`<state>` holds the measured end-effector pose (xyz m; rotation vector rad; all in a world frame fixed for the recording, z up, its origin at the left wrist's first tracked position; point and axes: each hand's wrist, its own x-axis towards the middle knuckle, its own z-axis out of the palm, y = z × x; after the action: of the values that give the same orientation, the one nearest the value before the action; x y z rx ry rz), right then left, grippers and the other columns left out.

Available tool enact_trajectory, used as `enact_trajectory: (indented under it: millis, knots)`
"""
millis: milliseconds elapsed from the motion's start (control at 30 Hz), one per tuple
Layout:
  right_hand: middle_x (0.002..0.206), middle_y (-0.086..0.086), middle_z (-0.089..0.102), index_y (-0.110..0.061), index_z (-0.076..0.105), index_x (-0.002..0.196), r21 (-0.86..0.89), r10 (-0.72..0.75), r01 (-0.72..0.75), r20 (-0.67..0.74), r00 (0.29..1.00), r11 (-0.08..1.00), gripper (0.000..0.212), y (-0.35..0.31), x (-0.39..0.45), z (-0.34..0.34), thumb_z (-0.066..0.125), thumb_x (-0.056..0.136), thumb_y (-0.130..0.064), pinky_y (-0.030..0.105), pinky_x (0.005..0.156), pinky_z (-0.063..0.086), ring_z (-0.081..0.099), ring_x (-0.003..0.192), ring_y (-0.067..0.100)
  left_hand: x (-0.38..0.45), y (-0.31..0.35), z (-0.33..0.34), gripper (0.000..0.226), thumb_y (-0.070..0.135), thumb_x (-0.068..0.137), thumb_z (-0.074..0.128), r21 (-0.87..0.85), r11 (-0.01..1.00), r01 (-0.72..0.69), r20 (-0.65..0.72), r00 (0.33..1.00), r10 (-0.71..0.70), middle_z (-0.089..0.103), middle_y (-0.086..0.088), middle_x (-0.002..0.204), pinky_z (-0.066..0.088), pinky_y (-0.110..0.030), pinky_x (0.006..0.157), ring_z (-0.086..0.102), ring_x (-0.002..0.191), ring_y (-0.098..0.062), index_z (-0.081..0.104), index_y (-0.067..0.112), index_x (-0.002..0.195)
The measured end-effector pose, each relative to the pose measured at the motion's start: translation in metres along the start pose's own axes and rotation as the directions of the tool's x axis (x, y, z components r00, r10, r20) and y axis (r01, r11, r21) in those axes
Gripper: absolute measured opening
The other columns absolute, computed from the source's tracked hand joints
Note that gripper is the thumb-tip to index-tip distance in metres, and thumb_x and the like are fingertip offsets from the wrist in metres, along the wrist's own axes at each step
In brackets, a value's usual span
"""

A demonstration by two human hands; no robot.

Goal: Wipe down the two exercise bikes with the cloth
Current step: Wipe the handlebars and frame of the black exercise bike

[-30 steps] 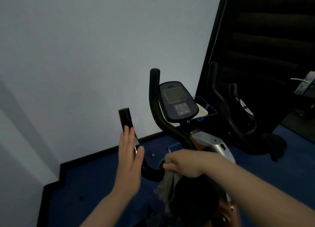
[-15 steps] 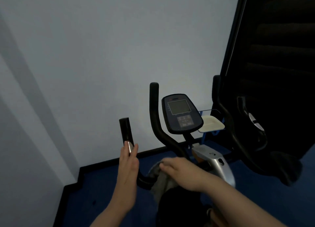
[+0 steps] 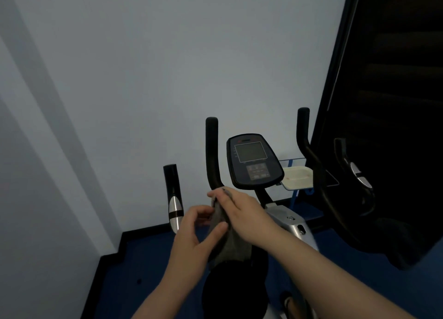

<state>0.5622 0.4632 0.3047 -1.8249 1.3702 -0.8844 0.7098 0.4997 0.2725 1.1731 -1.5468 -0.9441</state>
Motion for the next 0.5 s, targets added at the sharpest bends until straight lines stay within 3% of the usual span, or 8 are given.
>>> enact_trajectory:
  millis: [133,267,367,500]
  knots:
    - [0.119,-0.01,0.057,-0.032,0.055,0.131,0.043,-0.09,0.09,-0.008,0.996,0.995,0.038,-0.012,0.003,0.0,0.032,0.104,-0.044,0.005,0.082,0.038,0.054,0.11,0.002,0.006,0.005,-0.002,0.038,0.044,0.069,0.071,-0.038,0.999,0.028,-0.011,1.0,-0.029,0.066,0.014,0.092,0.052,-0.02,0.059,0.063,0.068,-0.003,0.06,0.029,0.102]
    - [0.129,-0.003,0.049,-0.032,0.046,0.137,0.066,-0.094,0.095,-0.019,0.995,0.993,0.038,-0.016,0.002,-0.001,0.035,0.102,-0.046,0.011,0.089,0.037,0.049,0.115,0.004,0.01,0.012,-0.011,0.018,0.043,0.073,0.067,-0.018,1.0,-0.012,-0.013,1.0,0.012,0.068,-0.003,0.078,0.052,-0.028,0.063,0.064,0.073,-0.021,0.068,0.027,0.081]
    - [0.13,-0.005,0.047,-0.031,0.041,0.139,0.055,-0.094,0.093,0.011,0.996,0.994,0.044,-0.017,0.002,-0.006,0.046,0.098,-0.048,0.019,0.095,0.039,0.048,0.117,0.006,0.009,0.021,-0.026,0.007,0.036,0.077,0.066,-0.048,0.998,-0.046,-0.112,0.993,0.04,0.068,0.0,0.074,0.049,-0.016,0.058,0.064,0.068,-0.008,0.069,0.03,0.077]
    - [0.11,-0.011,0.046,-0.037,0.033,0.129,0.212,-0.13,0.11,0.083,0.988,0.971,0.054,-0.022,-0.003,-0.005,0.067,0.087,-0.046,0.023,0.082,0.051,0.055,0.097,0.004,0.001,0.031,-0.054,0.011,0.033,0.077,0.064,-0.11,0.99,-0.09,-0.243,0.968,0.061,0.069,0.0,0.072,0.049,-0.013,0.055,0.063,0.065,-0.004,0.069,0.023,0.079]
